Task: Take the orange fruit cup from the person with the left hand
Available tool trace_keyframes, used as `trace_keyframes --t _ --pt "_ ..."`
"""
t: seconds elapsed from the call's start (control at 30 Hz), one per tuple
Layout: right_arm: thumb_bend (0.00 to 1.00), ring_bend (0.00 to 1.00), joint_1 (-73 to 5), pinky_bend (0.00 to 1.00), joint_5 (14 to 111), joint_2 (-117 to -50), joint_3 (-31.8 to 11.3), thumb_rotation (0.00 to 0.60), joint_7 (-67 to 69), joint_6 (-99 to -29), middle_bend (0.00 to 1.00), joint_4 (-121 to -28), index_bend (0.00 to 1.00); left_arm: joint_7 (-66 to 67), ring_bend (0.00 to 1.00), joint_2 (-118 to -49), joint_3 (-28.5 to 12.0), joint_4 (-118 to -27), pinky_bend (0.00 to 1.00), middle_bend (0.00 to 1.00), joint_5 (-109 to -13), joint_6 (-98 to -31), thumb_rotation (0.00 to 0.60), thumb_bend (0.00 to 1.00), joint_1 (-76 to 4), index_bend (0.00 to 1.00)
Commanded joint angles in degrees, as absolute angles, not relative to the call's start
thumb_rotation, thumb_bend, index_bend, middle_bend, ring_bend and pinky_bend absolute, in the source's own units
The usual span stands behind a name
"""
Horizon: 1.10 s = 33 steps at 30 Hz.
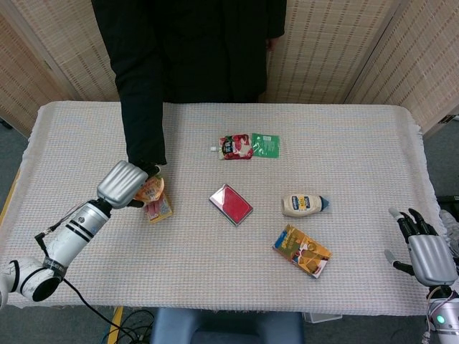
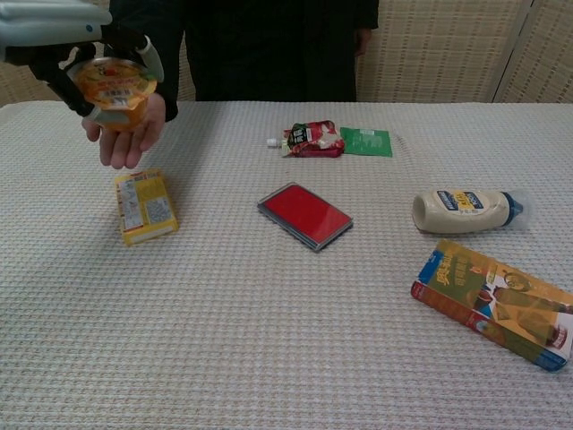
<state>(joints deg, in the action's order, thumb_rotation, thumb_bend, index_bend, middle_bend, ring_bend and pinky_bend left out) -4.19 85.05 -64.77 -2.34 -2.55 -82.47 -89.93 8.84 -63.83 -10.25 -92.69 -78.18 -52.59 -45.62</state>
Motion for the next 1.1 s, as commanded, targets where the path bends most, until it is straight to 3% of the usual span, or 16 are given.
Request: trace_keyframes --t 0.03,0.4,0.63,1.1 --pt "0.26 0.11 -4.3 0.24 85.1 -64.8 -2.4 0.600 -2.5 -82.4 0.18 -89.9 0.10 4.0 0.51 -60.0 -9.3 -96.1 0.74 0.52 -82.6 -57.4 0.600 0.36 -42.4 0.59" --pt "0.26 0.11 -5.1 0.24 85.5 -65.1 -2.4 0.600 -2.3 -81.2 0.19 -89.5 0.10 -0.3 0.51 -54.9 -2.7 -100.1 0.74 0.52 -90.5 -63.9 0.600 0.36 -34.7 0.59" --pt "0.26 0.11 -5.4 0.24 85.9 -65.1 -2.3 0.600 -1.8 -81.2 0.20 -89.3 0.10 -2.1 0.51 -59.8 0.2 -94.5 0.74 0.52 -90.4 -62.6 0.600 0.36 -32.6 0.58" --pt "0.26 0.11 -5.0 0.24 86.1 -64.7 -2.2 0.600 -2.1 -82.0 0.20 -89.8 0.10 -4.5 0.51 -72.0 -0.1 -79.5 0.74 0.52 -85.8 -59.5 0.600 0.36 -31.8 0.56"
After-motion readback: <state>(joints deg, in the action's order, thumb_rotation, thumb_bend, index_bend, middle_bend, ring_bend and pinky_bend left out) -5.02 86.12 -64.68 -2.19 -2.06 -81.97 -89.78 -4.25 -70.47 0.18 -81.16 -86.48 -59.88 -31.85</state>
